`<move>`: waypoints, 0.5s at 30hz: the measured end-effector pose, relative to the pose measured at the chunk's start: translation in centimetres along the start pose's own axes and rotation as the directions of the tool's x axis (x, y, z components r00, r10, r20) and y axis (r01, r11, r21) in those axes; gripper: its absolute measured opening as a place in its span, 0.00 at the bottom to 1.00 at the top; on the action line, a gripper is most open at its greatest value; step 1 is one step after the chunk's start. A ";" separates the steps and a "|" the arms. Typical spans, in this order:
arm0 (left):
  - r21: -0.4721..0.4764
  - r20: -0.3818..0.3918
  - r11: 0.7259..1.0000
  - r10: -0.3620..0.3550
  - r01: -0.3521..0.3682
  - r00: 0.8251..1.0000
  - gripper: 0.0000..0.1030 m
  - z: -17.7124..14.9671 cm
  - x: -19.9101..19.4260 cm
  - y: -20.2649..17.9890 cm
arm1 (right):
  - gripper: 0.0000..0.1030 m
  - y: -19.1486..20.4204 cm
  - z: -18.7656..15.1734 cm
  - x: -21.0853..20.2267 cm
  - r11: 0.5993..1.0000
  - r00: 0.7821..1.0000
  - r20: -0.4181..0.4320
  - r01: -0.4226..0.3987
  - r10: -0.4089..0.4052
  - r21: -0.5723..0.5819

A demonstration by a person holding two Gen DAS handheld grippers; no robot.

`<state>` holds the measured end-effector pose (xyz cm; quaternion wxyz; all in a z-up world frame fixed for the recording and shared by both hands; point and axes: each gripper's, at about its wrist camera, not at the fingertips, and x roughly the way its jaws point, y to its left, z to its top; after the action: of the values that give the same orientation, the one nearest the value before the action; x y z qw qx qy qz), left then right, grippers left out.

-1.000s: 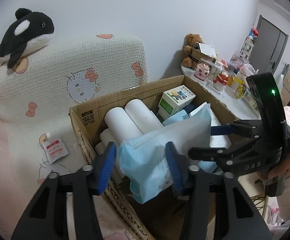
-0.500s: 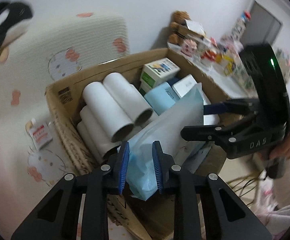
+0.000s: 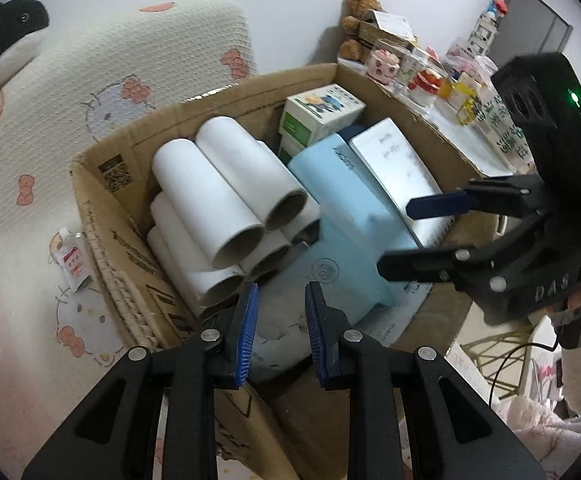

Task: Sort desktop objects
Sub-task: 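Lower the blue bag into the box beside the white rolls and release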

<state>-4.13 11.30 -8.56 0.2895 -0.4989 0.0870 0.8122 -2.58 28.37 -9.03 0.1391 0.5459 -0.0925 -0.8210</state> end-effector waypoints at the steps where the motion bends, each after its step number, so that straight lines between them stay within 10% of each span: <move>1: -0.006 0.008 1.000 0.004 -0.004 1.000 0.26 0.0 -0.2 0.1 | 0.71 0.3 0.0 0.1 1.000 1.000 -0.002 0.002 -0.002 -0.014; 4: -0.016 0.041 1.000 0.012 -0.011 0.999 0.26 0.0 -0.9 0.4 | 0.28 1.2 0.1 0.7 0.995 0.999 -0.031 0.039 -0.042 -0.090; 15: -0.062 0.104 0.997 0.048 -0.041 0.993 0.26 -0.1 -2.5 2.0 | 0.28 3.3 1.1 6.1 0.969 0.966 -0.230 0.059 -0.116 -0.238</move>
<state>-4.32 8.65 -6.80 0.2604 -0.4616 0.0584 0.8460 -5.43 23.27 -12.95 0.1748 0.6257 0.0449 -0.7589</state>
